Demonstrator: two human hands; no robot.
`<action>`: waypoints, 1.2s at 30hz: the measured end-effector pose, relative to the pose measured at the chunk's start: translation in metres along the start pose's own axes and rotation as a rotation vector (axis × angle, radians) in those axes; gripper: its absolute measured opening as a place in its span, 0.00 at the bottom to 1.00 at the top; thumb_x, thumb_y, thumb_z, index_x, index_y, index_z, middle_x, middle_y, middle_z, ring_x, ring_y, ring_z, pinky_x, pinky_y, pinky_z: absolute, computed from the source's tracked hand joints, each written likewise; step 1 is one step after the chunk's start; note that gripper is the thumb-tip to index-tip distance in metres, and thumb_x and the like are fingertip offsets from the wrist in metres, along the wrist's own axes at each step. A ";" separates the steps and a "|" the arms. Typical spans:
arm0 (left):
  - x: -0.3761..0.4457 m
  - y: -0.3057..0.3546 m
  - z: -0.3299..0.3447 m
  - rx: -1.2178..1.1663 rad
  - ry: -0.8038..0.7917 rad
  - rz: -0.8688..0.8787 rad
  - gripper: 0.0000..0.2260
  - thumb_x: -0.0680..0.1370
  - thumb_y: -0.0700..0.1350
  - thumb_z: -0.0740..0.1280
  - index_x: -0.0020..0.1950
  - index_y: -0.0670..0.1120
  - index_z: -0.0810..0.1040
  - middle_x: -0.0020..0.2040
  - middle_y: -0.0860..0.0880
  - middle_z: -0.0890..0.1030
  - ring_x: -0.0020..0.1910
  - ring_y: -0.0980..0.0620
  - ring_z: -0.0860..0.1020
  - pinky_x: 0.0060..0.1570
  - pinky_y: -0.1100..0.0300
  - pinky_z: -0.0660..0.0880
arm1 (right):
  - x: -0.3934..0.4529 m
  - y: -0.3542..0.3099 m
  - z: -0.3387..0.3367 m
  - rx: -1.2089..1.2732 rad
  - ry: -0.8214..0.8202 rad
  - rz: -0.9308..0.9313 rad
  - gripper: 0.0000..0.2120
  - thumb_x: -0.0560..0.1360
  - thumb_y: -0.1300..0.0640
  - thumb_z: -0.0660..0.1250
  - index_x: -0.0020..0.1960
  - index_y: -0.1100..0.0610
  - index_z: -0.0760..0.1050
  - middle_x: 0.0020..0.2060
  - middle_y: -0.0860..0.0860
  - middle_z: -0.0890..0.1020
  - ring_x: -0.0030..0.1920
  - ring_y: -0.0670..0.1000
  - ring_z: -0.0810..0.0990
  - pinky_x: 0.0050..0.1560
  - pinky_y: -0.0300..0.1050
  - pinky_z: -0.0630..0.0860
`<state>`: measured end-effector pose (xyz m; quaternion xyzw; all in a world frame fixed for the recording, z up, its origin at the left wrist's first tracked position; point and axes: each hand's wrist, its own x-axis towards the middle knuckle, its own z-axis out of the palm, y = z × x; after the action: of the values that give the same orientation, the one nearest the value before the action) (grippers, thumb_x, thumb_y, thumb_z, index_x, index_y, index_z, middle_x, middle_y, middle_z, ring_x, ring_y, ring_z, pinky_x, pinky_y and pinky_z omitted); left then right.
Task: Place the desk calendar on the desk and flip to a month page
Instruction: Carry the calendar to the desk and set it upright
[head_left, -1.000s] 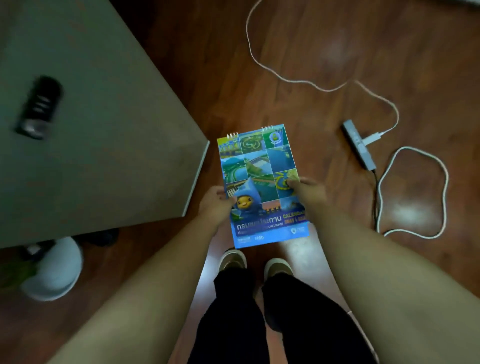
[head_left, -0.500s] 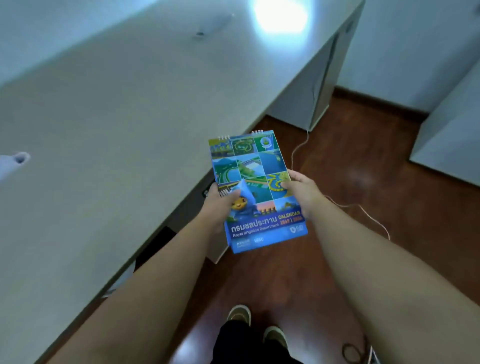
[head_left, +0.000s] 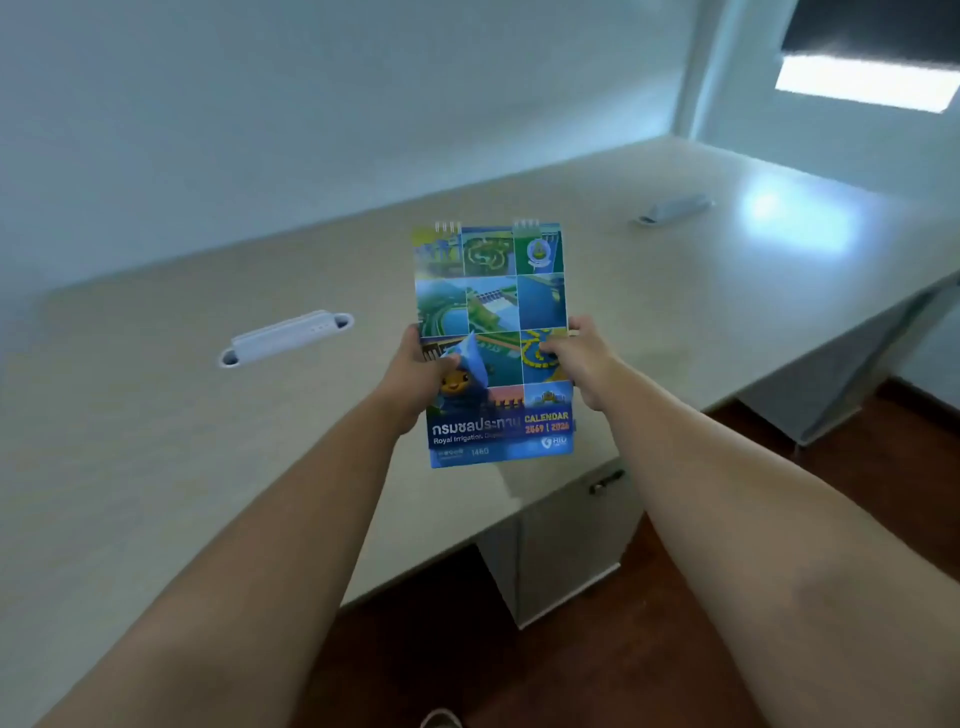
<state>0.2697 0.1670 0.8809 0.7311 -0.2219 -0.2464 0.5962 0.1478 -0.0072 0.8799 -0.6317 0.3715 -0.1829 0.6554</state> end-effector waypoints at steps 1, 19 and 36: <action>0.002 -0.002 -0.026 0.020 0.027 -0.004 0.13 0.77 0.38 0.67 0.57 0.50 0.68 0.47 0.49 0.79 0.40 0.49 0.79 0.24 0.58 0.76 | 0.005 -0.006 0.027 -0.019 -0.041 -0.025 0.16 0.72 0.60 0.67 0.55 0.52 0.64 0.45 0.54 0.77 0.42 0.52 0.78 0.38 0.44 0.77; 0.075 -0.041 -0.281 0.080 0.382 -0.088 0.21 0.73 0.33 0.69 0.60 0.52 0.72 0.57 0.49 0.82 0.56 0.47 0.80 0.55 0.46 0.79 | 0.096 -0.067 0.309 -0.211 -0.458 -0.197 0.23 0.71 0.58 0.72 0.59 0.48 0.64 0.55 0.51 0.78 0.52 0.51 0.79 0.52 0.48 0.76; 0.095 -0.112 -0.248 -0.111 0.495 -0.304 0.21 0.73 0.37 0.68 0.65 0.48 0.68 0.54 0.48 0.81 0.51 0.49 0.80 0.47 0.57 0.79 | 0.132 0.036 0.331 -0.289 -0.355 -0.003 0.26 0.71 0.53 0.71 0.65 0.52 0.63 0.59 0.52 0.78 0.54 0.52 0.77 0.51 0.47 0.72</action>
<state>0.5024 0.3190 0.8035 0.7601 0.0559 -0.1589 0.6275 0.4637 0.1331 0.7873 -0.7419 0.2718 -0.0146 0.6128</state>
